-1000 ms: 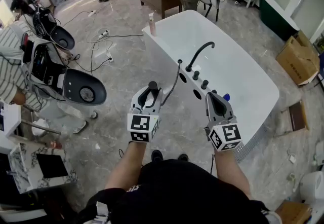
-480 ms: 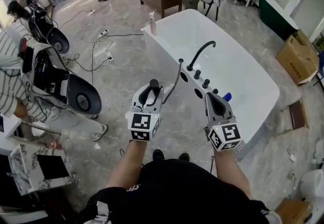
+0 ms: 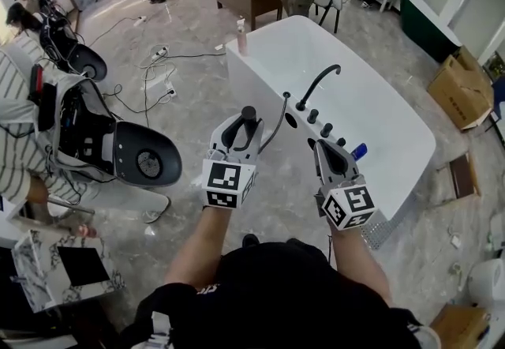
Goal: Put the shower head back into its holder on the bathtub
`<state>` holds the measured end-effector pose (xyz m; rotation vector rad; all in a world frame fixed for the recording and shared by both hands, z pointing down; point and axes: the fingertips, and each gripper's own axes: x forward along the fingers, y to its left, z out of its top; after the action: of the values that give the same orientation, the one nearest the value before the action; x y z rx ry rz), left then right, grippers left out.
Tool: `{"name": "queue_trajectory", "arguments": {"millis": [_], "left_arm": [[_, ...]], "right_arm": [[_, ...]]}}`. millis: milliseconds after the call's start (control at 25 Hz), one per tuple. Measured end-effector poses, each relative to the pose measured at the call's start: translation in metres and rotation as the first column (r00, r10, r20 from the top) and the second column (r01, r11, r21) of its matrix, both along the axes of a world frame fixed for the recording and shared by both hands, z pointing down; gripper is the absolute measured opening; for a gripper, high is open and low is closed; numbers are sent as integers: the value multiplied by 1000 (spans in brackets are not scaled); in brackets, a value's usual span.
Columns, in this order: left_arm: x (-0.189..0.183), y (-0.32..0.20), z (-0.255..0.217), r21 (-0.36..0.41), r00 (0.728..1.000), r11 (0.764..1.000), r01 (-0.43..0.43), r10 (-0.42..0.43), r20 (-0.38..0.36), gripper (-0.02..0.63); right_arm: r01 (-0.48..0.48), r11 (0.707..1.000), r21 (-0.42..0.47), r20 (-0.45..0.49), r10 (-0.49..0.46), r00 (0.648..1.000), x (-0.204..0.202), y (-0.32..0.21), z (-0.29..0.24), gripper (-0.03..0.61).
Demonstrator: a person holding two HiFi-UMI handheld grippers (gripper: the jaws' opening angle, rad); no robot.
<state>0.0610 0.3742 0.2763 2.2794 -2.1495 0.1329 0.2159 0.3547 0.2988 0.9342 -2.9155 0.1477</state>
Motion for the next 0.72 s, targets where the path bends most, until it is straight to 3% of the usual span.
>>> {"name": "queue_trajectory", "arguments": {"millis": [400,720], "left_arm": [[-34,-22,6,-39,999,998,-47,47,-11,144],[-60,-79,37,-113,999,992,-49,48,-14,144]], "right_arm": [[55,997,-62,-66,-59,996,-47,-5,34,38],[97,989,-115,-62,-104,993,-78,-61,63,50]]}}
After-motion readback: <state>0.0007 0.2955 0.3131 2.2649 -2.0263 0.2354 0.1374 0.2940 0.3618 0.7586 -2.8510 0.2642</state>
